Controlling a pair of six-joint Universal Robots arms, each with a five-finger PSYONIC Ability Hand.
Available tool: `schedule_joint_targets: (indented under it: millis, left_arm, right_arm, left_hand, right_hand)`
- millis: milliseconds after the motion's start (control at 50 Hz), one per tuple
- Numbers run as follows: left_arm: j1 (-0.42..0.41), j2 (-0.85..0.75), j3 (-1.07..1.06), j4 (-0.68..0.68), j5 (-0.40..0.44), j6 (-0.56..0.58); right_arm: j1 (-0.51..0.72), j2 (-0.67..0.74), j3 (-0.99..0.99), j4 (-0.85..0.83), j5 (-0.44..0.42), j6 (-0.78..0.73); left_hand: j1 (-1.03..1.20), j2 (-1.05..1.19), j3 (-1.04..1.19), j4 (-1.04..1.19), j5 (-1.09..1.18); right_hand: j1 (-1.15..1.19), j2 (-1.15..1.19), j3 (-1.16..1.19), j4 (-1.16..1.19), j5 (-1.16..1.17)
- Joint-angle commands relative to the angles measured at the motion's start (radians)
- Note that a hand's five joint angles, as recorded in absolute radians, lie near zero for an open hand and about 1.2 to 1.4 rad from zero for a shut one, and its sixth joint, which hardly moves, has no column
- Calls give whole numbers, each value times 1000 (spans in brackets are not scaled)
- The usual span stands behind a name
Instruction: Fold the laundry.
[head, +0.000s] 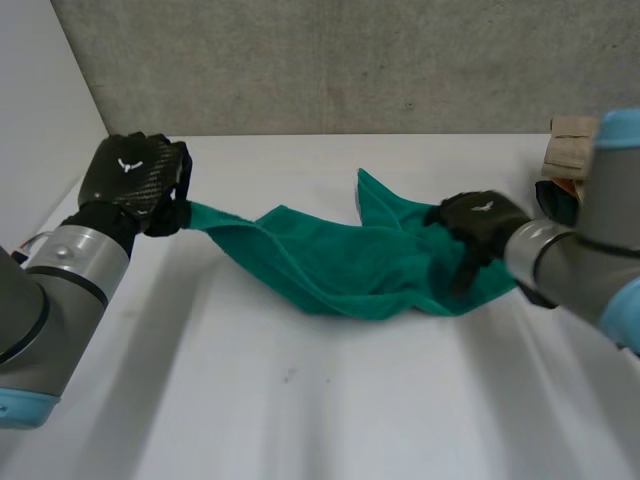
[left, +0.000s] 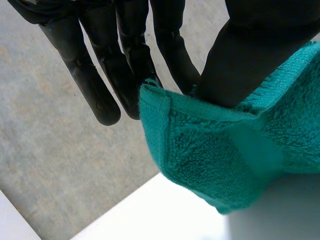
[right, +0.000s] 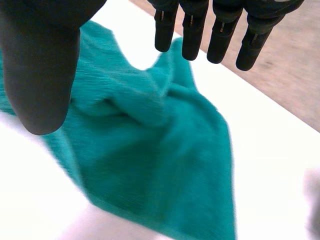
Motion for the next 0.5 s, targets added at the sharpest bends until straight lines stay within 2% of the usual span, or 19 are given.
schedule_joint_targets:
  millis: [20,120,180,280,380,440,500]
  left_arm:
    - [-8,37,6,-5,-2,-1]
    - [-20,39,41,-5,-3,-2]
    - [-54,39,98,-11,-6,-4]
    - [-107,34,199,-68,-9,-4]
    - [-136,26,308,-136,-18,-5]
    - [-152,26,375,-175,-20,-10]
    - [-167,25,434,-201,-22,-19]
  right_arm:
    - [-123,-16,30,69,-20,51]
    - [-140,-16,133,63,-79,62]
    - [-138,-16,210,7,-115,123]
    - [-120,-22,314,-160,-112,325]
    - [-13,-22,331,-265,-107,505]
    - [27,2,314,-283,-103,554]
    - [72,80,262,-318,-58,587]
  left_hand:
    - [229,198,202,194,252]
    - [229,198,202,194,252]
    - [229,198,202,194,252]
    - [229,198,202,194,252]
    - [229,198,202,194,252]
    - [229,198,202,194,252]
    - [229,198,202,194,252]
  right_hand:
    - [-6,19,30,25,57]
    - [47,72,83,78,110]
    - [53,78,89,84,116]
    - [21,46,57,51,84]
    - [30,54,66,60,92]
    - [36,60,72,66,98]
    - [53,78,89,84,116]
